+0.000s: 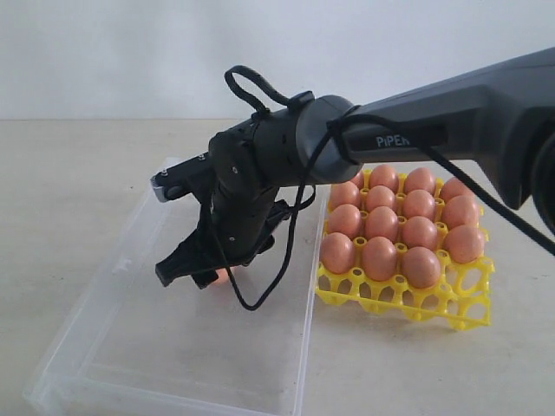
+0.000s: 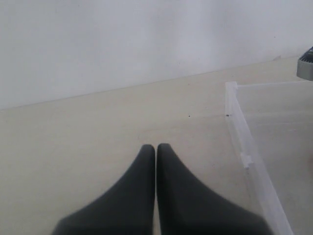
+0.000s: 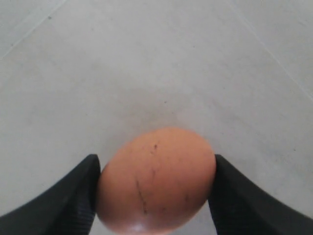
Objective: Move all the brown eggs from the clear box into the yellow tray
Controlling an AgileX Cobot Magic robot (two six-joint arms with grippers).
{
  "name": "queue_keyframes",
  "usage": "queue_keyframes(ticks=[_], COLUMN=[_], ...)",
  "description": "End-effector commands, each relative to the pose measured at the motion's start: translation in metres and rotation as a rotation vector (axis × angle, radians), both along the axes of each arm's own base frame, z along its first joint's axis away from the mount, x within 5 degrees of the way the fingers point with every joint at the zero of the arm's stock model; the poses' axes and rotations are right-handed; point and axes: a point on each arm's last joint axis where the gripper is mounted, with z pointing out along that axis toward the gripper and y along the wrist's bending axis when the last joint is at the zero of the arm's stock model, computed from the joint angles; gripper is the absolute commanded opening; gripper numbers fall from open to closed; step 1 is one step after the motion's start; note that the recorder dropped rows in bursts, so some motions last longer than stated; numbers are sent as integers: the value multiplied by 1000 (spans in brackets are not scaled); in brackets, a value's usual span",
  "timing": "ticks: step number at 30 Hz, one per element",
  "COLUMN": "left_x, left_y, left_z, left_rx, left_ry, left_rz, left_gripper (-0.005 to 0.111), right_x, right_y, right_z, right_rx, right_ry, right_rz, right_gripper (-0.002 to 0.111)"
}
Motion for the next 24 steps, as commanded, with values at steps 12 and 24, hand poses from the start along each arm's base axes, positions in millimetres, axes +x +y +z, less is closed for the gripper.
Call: queue_keyframes(ticks=[12,24], left_x=[0,0], left_y=[0,0], left_z=[-1,-1], left_rx=[-11,-11], left_ry=[-3,-3], left_rz=[-3,-3], left_gripper=[1,1], right_x=[5,2], right_y=[0,-1], right_z=[1,9], right_rx=[49,42], right_ry=[-6,113], right_rz=[-127,-304], right_gripper=[72,72])
